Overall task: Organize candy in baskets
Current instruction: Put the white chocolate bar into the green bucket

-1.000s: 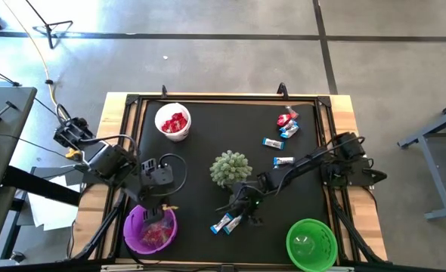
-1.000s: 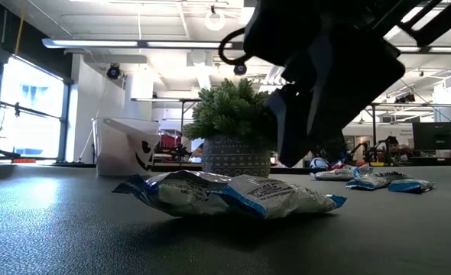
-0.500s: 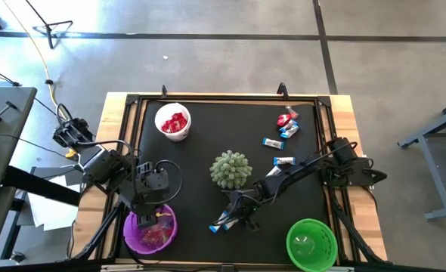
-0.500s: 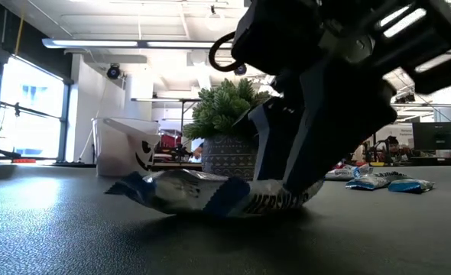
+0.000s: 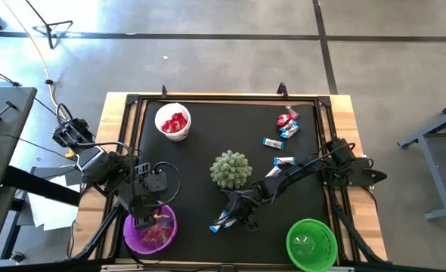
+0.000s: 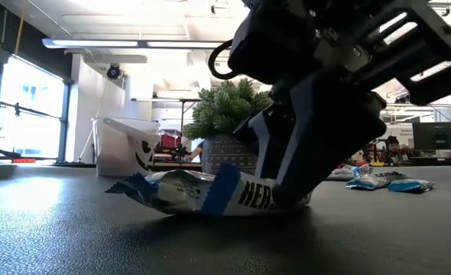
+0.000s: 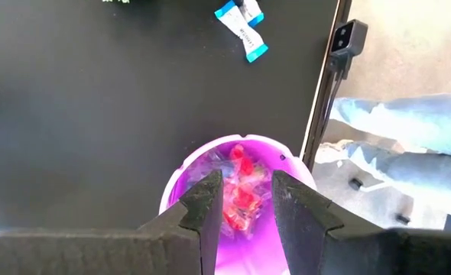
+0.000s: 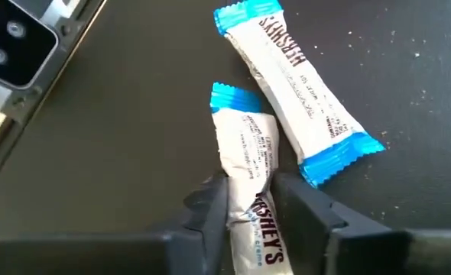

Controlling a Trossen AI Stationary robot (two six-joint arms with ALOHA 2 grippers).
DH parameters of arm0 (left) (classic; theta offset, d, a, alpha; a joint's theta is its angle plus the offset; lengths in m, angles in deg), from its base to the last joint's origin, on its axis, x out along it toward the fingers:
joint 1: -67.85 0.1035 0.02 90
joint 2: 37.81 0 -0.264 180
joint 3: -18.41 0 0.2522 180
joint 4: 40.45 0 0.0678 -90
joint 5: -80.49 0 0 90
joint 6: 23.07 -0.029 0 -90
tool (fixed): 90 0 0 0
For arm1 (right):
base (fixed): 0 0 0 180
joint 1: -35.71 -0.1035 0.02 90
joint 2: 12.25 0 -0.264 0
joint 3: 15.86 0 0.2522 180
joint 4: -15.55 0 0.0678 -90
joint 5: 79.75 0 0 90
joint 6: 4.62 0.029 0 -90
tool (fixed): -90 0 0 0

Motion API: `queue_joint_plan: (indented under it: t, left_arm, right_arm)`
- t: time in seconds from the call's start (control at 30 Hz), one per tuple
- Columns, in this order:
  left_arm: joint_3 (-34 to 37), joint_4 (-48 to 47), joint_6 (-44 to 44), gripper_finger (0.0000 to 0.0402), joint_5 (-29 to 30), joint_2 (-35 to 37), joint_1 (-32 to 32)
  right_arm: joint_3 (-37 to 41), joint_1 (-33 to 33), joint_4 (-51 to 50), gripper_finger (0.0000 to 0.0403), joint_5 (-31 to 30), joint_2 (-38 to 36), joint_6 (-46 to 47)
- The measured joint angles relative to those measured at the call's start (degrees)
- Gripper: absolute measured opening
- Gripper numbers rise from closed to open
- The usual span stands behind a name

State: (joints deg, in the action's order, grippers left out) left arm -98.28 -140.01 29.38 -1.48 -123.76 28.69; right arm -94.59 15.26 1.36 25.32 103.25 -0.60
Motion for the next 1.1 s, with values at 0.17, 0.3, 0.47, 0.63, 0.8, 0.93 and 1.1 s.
queue_joint_plan:
  t: [0.17,0.3,0.47,0.63,0.8,0.93,1.1]
  left_arm:
    - [0.0,-0.33,0.37,0.0101,0.0,0.05,0.0]
    - [-0.01,-0.95,1.38,0.0101,0.0,0.74,-0.78]
    - [0.0,-1.33,1.51,0.0101,0.6,0.85,-2.03]
    - [0.0,-1.47,1.49,0.0101,3.9,1.18,-3.7]
    - [0.0,-1.97,1.01,0.0101,8.75,1.49,-5.1]
    - [0.0,-2.69,0.39,0.0101,11.86,1.49,-5.57]
    - [0.0,-3.37,-0.12,0.0101,14.19,1.49,-5.57]
  right_arm:
    - [0.02,0.02,-0.18,0.004,1.32,-0.33,6.58]
    - [0.15,-0.26,-1.35,0.001,2.36,-2.03,12.14]
    - [0.15,-1.34,-3.27,0.0022,0.2,-7.59,14.74]
    - [0.15,-2.96,-14.2,0.0024,-6.13,-16.59,19.44]
    - [0.15,-6.03,-29.51,0.0024,-12.52,-26.09,28.54]
    - [0.13,-10.26,-41.24,0.0025,-12.78,-31.64,41.39]
    - [0.15,-18.13,-47.08,0.0025,-6.35,-34.97,58.46]
